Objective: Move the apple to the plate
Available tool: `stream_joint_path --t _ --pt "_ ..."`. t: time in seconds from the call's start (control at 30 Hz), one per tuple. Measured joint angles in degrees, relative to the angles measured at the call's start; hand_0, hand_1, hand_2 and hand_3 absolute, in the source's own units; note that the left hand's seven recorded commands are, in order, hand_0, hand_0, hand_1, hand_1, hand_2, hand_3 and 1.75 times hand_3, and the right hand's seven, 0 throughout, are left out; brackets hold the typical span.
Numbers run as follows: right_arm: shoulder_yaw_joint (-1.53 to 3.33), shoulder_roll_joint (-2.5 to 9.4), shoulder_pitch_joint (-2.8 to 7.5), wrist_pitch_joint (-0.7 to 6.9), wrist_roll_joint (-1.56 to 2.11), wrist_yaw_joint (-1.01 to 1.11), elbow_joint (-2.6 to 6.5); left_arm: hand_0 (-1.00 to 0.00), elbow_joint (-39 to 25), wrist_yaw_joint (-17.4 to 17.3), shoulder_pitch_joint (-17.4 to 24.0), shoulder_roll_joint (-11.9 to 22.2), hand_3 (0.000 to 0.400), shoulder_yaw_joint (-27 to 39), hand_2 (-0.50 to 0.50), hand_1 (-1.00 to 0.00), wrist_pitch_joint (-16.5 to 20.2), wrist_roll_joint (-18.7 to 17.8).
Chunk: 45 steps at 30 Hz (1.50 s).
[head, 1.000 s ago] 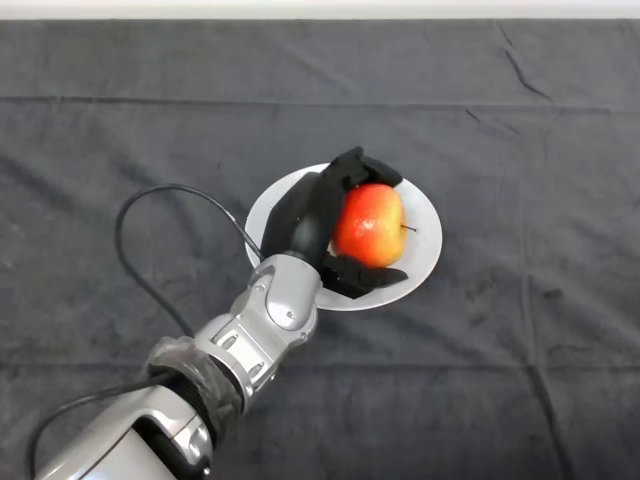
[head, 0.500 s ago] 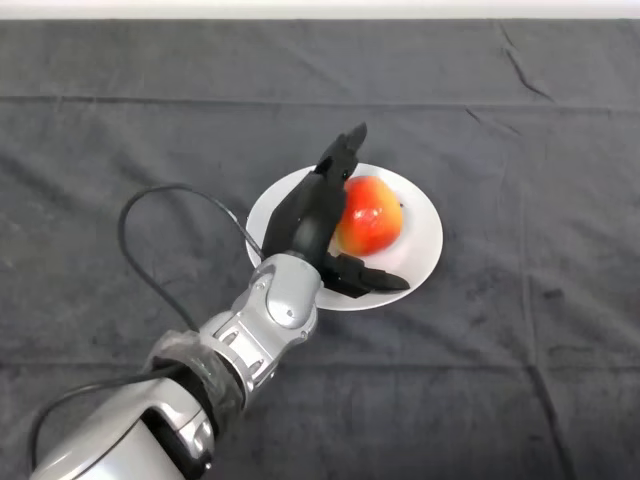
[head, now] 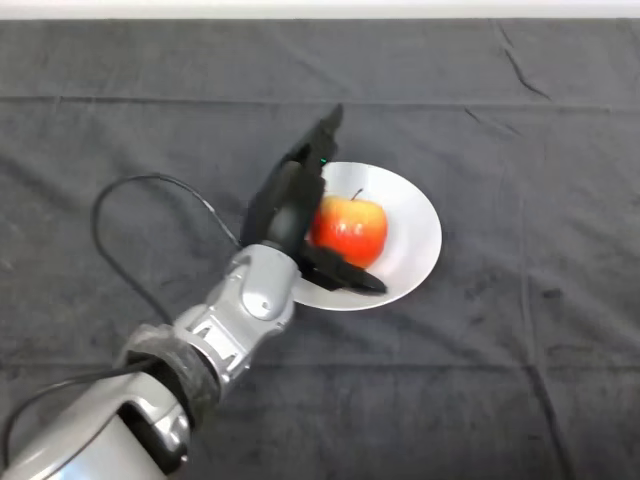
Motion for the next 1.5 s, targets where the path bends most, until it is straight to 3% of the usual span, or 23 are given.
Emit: stream_joint_path --t 0.13,0.3,0.47,0.53,0.63,0.7,0.83,0.9,0.97,1.1,1.23,1.5 --pt "0.0 0.0 0.0 0.0 0.0 0.03 0.0 0.0 -6.78 1.61 0.83 4.46 0.0 4.11 0.0 0.0 -1.32 0.0" --pt "0.0 0.03 -0.03 -0.02 0.0 0.03 0.01 0.0 -16.21 4.87 5.63 8.43 0.0 8.97 0.0 0.0 -3.19 0.1" --pt "-0.01 -0.03 -0.14 0.01 -0.02 0.04 0.03 0.0 -23.9 6.87 14.04 12.06 0.0 13.27 0.0 0.0 -3.79 0.05" --pt "0.26 0.32 -0.57 0.04 -0.02 0.03 0.03 0.0 -26.35 7.65 18.12 14.0 0.0 16.18 0.0 0.0 -4.14 -0.17" --pt "0.11 -0.14 -0.48 -0.02 -0.03 0.02 0.03 0.0 -28.48 8.14 21.54 16.15 0.0 19.01 0.0 0.0 -4.17 -0.66" --pt "0.45 0.22 -0.68 0.17 -0.07 0.01 0.04 0.0 -30.96 8.61 24.78 17.81 0.0 22.36 0.0 0.0 -4.75 -1.29" --pt "0.4 0.1 -0.5 0.17 -0.06 -0.02 0.04 0.0 -32.85 8.93 27.42 19.62 0.0 26.64 0.0 0.0 -5.39 -2.19" --pt "0.61 0.53 -0.82 0.34 -0.08 -0.04 0.04 0.0 -34.14 9.03 30.24 21.02 0.0 29.96 0.0 0.0 -6.57 -3.18" --pt "0.41 0.06 -0.46 0.32 -0.08 -0.05 0.04 0.0 -34.53 8.92 32.38 21.92 0.0 32.33 0.0 0.0 -7.77 -4.15" --pt "0.61 0.46 -0.79 0.36 -0.08 -0.07 0.04 0.0 -34.97 8.92 36.42 22.5 0.0 36.25 0.0 0.0 -8.89 -4.86" --pt "0.42 0.02 -0.33 0.34 -0.08 -0.13 0.04 0.0 -34.97 7.87 40.39 22.86 0.0 40.99 0.0 0.0 -9.7 -6.6" --pt "0.61 0.44 -0.49 0.37 -0.08 -0.24 0.04 0.0 -35.08 6.93 48.36 23.47 0.0 49.37 0.0 0.0 -12.19 -8.96"
